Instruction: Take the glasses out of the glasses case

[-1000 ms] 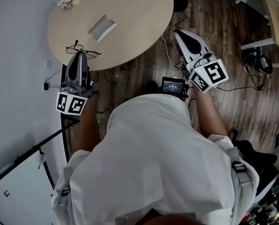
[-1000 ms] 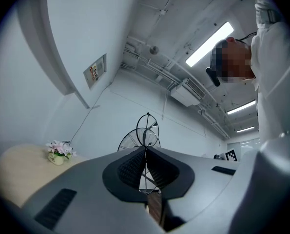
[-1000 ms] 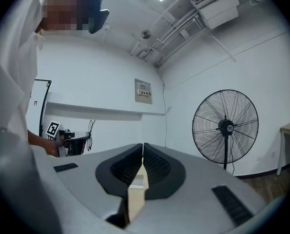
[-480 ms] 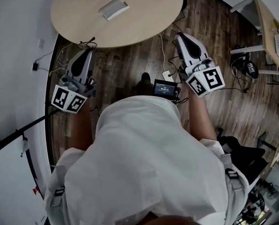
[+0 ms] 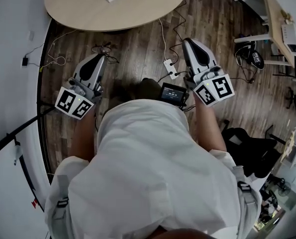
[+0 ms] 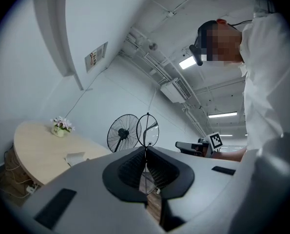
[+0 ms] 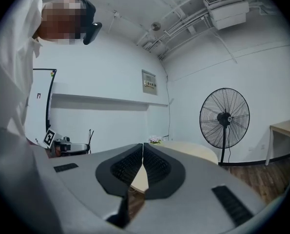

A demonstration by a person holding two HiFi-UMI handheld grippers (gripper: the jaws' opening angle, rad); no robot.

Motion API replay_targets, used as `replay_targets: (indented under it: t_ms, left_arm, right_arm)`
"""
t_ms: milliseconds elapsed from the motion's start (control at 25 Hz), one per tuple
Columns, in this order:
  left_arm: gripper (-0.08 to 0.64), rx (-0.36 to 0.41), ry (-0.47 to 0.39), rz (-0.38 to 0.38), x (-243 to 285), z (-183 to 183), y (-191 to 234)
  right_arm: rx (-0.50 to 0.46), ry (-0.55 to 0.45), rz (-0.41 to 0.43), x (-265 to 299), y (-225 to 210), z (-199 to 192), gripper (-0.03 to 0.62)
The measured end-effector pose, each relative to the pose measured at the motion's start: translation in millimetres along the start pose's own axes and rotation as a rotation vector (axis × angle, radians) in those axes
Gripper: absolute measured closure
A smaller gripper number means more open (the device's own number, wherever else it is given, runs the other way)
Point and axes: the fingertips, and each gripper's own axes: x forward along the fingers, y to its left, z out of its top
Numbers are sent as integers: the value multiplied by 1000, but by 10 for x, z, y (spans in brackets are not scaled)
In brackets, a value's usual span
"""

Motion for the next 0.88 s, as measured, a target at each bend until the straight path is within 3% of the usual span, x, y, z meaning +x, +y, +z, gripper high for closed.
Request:
replay_targets:
  t_ms: [400,600,880]
  left_arm:
    - [534,70,-22,9,297,282,-438]
    - [535,16,8,-39,715,38,-810]
    - [534,4,63,-62,1040,-322,-1123]
  right_arm:
    - [5,-70,66,-196,-230,204,568]
    - [57,-58,61,-587,-608,82,568]
    - [105,-17,50,-979,-935,-296,568]
